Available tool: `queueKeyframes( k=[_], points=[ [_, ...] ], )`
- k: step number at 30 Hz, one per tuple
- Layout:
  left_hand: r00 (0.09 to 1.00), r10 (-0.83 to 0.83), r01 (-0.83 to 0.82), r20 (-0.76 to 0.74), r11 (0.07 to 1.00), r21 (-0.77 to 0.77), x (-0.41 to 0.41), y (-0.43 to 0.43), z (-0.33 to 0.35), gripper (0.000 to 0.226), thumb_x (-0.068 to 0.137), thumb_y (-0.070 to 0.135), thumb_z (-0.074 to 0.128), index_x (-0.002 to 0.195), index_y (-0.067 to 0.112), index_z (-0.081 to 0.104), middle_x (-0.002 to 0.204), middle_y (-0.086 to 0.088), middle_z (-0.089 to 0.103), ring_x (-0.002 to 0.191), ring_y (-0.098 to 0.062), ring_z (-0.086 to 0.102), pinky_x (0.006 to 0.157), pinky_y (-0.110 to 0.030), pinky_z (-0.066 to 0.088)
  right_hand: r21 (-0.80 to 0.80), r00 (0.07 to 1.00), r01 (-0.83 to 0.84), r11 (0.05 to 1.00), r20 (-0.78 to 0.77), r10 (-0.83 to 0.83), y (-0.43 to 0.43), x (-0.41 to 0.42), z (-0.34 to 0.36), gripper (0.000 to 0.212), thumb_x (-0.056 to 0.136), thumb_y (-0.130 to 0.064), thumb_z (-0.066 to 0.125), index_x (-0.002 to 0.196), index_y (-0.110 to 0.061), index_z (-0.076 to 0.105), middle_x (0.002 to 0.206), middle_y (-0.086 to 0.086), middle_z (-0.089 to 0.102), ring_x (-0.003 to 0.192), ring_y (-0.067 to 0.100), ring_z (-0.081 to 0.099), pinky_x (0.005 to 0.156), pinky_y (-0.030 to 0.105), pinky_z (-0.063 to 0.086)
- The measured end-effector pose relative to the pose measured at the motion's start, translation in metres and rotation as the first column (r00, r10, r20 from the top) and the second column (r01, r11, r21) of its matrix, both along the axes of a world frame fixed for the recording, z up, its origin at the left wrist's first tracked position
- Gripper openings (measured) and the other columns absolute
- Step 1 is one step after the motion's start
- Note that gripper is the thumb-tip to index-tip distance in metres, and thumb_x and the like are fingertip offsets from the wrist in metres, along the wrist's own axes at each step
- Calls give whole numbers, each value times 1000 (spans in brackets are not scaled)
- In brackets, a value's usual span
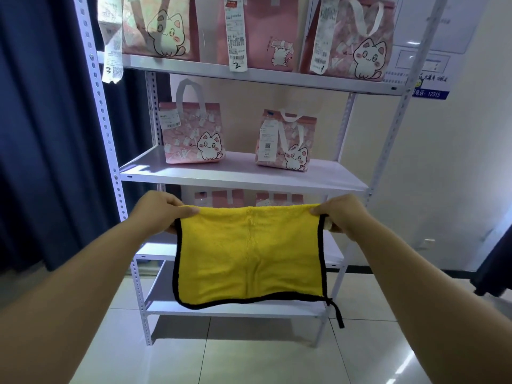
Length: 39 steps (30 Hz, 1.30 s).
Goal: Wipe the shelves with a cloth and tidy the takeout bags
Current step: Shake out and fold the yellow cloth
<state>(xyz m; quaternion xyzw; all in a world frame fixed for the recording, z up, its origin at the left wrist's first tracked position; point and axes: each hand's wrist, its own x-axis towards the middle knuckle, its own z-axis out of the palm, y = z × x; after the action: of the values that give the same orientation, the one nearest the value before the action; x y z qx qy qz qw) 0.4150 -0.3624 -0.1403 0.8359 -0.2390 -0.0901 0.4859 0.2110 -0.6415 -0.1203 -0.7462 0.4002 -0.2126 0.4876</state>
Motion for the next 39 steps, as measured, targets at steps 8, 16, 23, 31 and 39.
queueKeyframes(
  k=[8,16,23,31,39],
  points=[
    [984,-144,133,-102,986,-105,-47,-38,5,10,78,11,72,73,4,69,75,-20,68,56,-20,68,51,-24,55,-123,975,-221,968,9,224,48,23,-7,19,76,-11,76,90,0,69,78,14,65,67,22,59,76,39,57],
    [940,-271,237,-208,955,-176,-76,-62,6,13,87,5,61,92,-6,66,87,-25,69,68,-27,68,63,-31,59,-244,899,-432,868,-39,436,88,29,-13,11,83,-10,68,91,-15,72,79,10,69,64,14,57,62,25,51],
    [918,-329,307,-222,943,-130,-80,-58,6,23,87,2,48,96,6,69,98,-13,70,88,-21,68,78,-37,55,-258,856,-486,835,54,515,96,21,-20,24,73,-7,77,95,-6,71,84,13,71,76,26,68,71,31,57],
    [896,-432,431,-101,902,-36,-76,-50,-2,37,88,11,47,96,41,67,101,11,65,95,-12,58,79,-30,48,-490,913,-361,793,-11,408,96,19,-24,22,89,-4,49,97,-13,68,73,-10,58,62,4,49,55,18,34],
    [922,-311,275,229,945,179,-44,-28,-26,33,71,31,78,91,36,53,106,5,50,103,-18,48,85,-34,43,-329,858,-359,874,253,448,91,7,-18,44,90,1,47,89,-40,63,87,-5,68,74,17,60,67,29,49]
  ],
)
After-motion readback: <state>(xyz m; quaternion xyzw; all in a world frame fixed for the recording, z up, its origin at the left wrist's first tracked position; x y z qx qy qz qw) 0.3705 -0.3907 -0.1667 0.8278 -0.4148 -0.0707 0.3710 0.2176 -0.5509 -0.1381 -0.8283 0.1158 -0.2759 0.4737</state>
